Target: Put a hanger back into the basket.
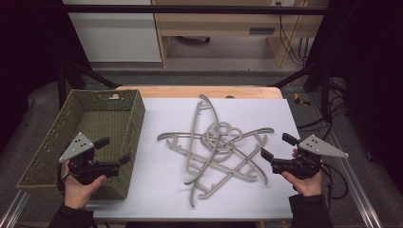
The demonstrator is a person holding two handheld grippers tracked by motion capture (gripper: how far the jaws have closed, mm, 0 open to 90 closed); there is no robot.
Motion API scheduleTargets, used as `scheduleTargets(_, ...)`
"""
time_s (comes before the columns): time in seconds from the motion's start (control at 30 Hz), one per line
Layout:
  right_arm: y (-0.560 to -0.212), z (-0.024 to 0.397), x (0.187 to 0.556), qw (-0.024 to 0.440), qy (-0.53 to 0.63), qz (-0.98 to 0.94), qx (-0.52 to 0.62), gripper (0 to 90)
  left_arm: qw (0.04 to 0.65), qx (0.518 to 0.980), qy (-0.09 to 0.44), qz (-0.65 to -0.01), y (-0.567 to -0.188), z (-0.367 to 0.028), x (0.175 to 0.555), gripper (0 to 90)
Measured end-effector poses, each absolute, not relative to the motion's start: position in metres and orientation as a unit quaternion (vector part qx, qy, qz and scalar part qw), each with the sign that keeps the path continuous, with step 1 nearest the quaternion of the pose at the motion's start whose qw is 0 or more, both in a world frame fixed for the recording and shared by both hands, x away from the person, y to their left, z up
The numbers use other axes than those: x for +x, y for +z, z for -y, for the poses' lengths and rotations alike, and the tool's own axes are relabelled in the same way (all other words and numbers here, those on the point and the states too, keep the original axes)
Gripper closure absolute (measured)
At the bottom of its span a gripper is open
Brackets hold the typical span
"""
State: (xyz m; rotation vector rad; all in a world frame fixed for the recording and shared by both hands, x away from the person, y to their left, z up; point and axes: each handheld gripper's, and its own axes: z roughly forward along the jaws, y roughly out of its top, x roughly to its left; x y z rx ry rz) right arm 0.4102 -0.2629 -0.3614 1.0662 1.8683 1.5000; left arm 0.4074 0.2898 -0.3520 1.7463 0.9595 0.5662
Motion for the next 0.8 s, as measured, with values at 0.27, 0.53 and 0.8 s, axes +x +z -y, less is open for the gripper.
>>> scheduleTargets(0.27, -0.363, 0.260, 0.411, 0.256, 0.547, -0.692, 0.394, 5.7, 0.500, 0.736, 0.232, -0.393, -0.352, -0.280, 0.407, 4.9)
scheduleTargets(0.53, -0.362, 0.257, 0.411, 0.257, 0.546, -0.694, 0.392, 5.7, 0.492, 0.751, 0.225, -0.379, -0.350, -0.258, 0.407, 5.7)
scheduleTargets(0.8, -0.362, 0.256, 0.411, 0.257, 0.544, -0.696, 0.391, 5.9, 0.482, 0.772, 0.203, -0.361, -0.350, -0.227, 0.411, 6.3)
